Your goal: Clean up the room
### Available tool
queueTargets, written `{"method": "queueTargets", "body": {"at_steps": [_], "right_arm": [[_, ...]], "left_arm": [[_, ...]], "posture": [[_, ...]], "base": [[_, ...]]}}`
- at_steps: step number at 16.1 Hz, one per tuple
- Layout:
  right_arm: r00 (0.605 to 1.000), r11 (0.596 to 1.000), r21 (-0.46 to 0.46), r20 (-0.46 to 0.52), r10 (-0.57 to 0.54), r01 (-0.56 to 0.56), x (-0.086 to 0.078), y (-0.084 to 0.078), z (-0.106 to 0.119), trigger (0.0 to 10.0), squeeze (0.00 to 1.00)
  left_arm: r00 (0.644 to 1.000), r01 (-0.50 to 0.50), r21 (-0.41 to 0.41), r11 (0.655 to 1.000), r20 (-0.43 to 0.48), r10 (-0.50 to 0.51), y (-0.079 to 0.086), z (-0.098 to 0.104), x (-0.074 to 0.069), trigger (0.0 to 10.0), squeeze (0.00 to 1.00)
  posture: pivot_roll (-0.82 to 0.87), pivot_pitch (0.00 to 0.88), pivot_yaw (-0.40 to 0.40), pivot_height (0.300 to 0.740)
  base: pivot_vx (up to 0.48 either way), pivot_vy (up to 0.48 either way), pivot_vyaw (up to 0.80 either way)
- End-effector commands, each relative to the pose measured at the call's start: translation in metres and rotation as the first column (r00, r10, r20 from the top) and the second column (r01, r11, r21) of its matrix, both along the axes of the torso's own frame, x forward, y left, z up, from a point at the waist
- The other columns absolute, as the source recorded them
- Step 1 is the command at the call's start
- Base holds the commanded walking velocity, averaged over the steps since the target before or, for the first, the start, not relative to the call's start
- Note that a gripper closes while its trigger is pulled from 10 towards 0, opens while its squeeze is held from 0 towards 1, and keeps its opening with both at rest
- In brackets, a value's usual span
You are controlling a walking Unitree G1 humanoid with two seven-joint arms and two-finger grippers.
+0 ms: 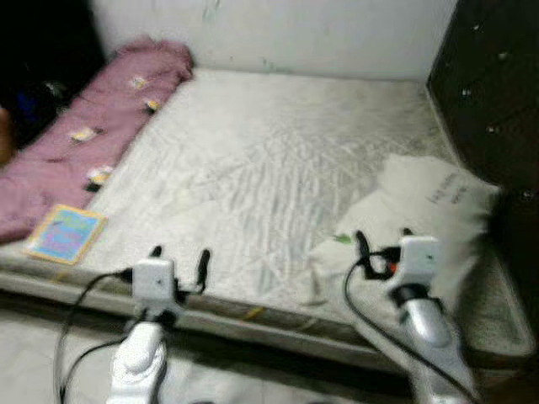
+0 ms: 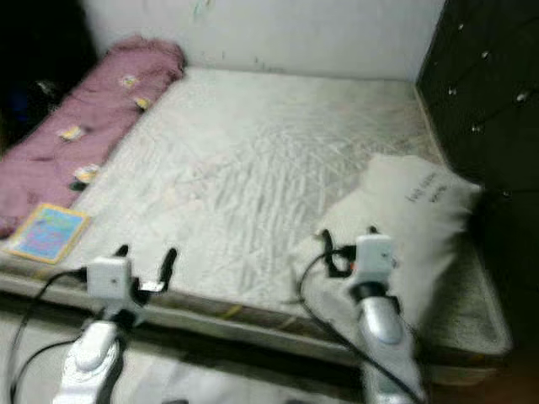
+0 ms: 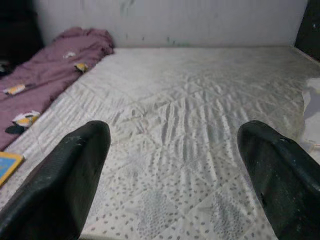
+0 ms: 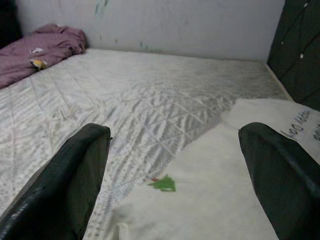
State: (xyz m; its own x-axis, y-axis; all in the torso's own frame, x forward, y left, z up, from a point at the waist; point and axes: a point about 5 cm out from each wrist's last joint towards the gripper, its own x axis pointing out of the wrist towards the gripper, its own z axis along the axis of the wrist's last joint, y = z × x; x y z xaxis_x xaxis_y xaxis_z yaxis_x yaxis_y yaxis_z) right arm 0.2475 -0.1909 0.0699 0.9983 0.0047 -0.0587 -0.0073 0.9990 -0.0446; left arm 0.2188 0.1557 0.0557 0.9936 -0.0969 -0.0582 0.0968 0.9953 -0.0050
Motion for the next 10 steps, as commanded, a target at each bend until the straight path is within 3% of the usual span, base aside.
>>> {"method": "queueTargets", "body": {"at_steps": [1,6,10], "right_arm": [[1.0,1.0,0.009,0.022,0.006,-0.006,0.0024,0.0034,0.005,10.0,0.0],[1.0,1.0,0.01,0.024,0.006,-0.006,0.003,0.0037,0.0052,10.0,0.0],[1.0,1.0,0.012,0.022,0.002,-0.002,0.0036,0.0033,0.0052,10.0,0.0]], "left_arm": [[1.0,-0.001,0.018,1.0,0.009,0.001,0.006,0.002,-0.0003,10.0,0.0],[1.0,0.005,0.016,1.0,0.009,-0.006,0.0066,0.0021,0.0,10.0,0.0],[0.999,-0.031,0.029,0.999,-0.014,0.031,0.0093,-0.0003,0.0006,10.0,0.0]], "posture": [[-0.02,0.0,0.026,0.74],[-0.02,0.0,0.025,0.74],[-0.02,0.0,0.028,0.74]], "base": [[0.326,0.0,0.0],[0.337,0.0,0.0],[0.0,0.0,0.0]]}}
